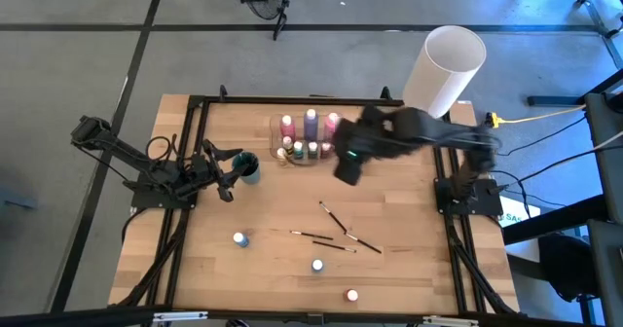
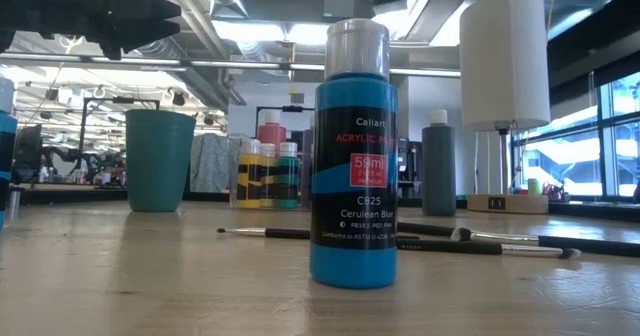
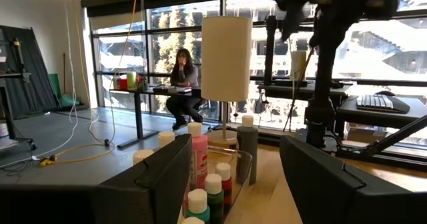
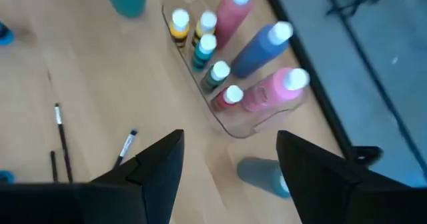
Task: Pick & Place Paint Supplies
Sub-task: Put the black paint brush into the green cup
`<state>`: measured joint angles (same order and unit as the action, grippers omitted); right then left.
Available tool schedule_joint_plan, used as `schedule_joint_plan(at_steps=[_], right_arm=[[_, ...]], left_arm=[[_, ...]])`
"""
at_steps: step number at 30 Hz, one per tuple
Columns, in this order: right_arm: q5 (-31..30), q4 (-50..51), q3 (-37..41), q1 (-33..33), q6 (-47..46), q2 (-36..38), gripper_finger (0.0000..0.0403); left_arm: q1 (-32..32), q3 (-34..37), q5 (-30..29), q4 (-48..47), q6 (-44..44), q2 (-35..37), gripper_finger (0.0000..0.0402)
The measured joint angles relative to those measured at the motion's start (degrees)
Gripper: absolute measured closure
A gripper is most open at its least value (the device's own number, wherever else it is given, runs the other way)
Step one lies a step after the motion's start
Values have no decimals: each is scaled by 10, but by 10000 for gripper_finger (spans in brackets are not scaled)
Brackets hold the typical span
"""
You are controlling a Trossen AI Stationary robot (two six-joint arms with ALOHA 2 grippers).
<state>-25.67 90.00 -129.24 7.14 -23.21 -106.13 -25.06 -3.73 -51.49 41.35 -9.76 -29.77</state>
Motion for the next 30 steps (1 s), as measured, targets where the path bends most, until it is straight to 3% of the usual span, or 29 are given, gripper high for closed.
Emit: schedule_joint_plan(at_steps=[7,17,25,30], right_arm=[[-110,0,167,101,-105,163,161],[-177,-29,510,186,-286,394,161],[-182,-211,696,207,-218,502,161],[-226,-321,770,207,-125,541,161]], left_arm=[[0,0,0,0,0,0,178],[0,0,0,0,0,0,178],[0,0,0,0,0,0,178],[0,0,0,0,0,0,178]])
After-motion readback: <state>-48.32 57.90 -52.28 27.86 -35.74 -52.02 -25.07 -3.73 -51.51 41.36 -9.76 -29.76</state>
